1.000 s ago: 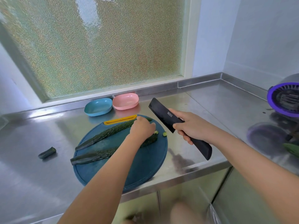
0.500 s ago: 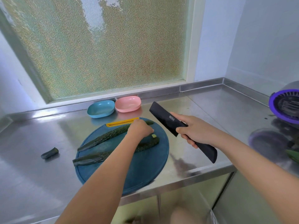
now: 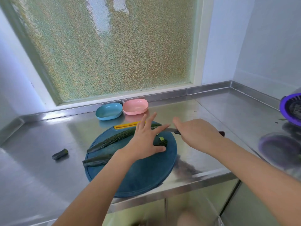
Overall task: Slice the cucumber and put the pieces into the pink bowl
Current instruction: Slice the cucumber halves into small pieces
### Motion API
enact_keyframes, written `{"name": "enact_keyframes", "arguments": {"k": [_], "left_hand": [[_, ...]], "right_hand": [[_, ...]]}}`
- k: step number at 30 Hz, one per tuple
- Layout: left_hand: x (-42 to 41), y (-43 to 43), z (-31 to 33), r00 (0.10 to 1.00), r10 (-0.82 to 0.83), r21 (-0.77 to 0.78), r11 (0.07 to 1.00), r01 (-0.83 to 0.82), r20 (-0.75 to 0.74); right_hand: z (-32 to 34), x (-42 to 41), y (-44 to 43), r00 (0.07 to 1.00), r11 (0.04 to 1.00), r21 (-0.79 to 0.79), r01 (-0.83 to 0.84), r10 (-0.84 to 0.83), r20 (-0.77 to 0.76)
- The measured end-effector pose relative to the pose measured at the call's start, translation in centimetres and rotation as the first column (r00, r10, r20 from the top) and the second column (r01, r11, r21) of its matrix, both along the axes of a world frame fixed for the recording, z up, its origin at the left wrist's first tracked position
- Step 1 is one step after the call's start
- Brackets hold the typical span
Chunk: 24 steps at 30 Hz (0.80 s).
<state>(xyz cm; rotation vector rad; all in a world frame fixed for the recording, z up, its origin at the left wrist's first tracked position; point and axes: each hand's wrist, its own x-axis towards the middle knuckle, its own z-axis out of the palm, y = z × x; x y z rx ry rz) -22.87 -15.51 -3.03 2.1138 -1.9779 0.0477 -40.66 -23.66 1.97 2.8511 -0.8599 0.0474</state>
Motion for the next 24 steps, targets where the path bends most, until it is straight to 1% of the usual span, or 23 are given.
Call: {"name": "enact_keyframes", "arguments": {"k": [2, 5, 9, 13, 15, 17, 18, 20, 21, 23, 24], "left_hand": [[0.5, -0.2, -0.5, 0.999, -0.021, 0.002, 1.000, 0.021, -0.046], [1.6, -0.6, -1.0, 0.998, -0.017, 0.016, 1.000, 0.018, -0.063], [3.5, -0.9, -1.3, 0.994, 0.079, 0.052, 0.996, -0.075, -0.075], [5.4, -0.8, -1.4, 0.979, 0.189, 0.079, 0.980, -0.183, -0.075], [5.9, -0.4, -1.8, 0.969, 0.234, 0.061, 0.971, -0.230, -0.079], [5.6, 0.1, -2.2, 0.961, 0.244, -0.015, 0.969, -0.248, -0.127], [5.1, 0.4, -2.2, 0.962, 0.221, -0.066, 0.970, -0.234, -0.162], [3.8, 0.5, -2.2, 0.966, 0.112, -0.137, 0.980, -0.147, -0.235], [3.1, 0.4, -2.2, 0.965, 0.043, -0.137, 0.987, -0.081, -0.259], [1.9, -0.1, -2.5, 0.952, -0.056, -0.071, 0.997, 0.036, -0.302], [1.5, -0.4, -2.7, 0.945, -0.069, -0.021, 0.998, 0.066, -0.321]], "right_hand": [[0.0, -0.1, 0.3, 1.000, 0.999, 0.032, 0.000, 0.000, -0.022], [-0.2, -0.3, 0.5, 0.999, 0.999, -0.043, -0.021, 0.019, -0.033], [-0.6, -0.8, -0.1, 1.000, 0.997, -0.076, 0.001, -0.003, -0.021], [-1.1, -1.5, -0.8, 0.999, 0.999, -0.032, 0.039, -0.039, 0.014], [-1.2, -2.2, -0.8, 0.996, 0.998, 0.027, 0.063, -0.065, 0.069], [-1.4, -2.9, -0.6, 0.986, 0.986, 0.142, 0.086, -0.105, 0.131], [-1.5, -3.1, -0.4, 0.978, 0.972, 0.213, 0.096, -0.132, 0.159], [-1.6, -3.4, 0.1, 0.960, 0.933, 0.341, 0.113, -0.191, 0.205], [-1.8, -3.5, 0.2, 0.950, 0.912, 0.392, 0.121, -0.221, 0.220], [-2.1, -3.5, 0.4, 0.931, 0.872, 0.470, 0.135, -0.274, 0.241], [-2.2, -3.6, 0.5, 0.923, 0.856, 0.497, 0.140, -0.295, 0.249]]}}
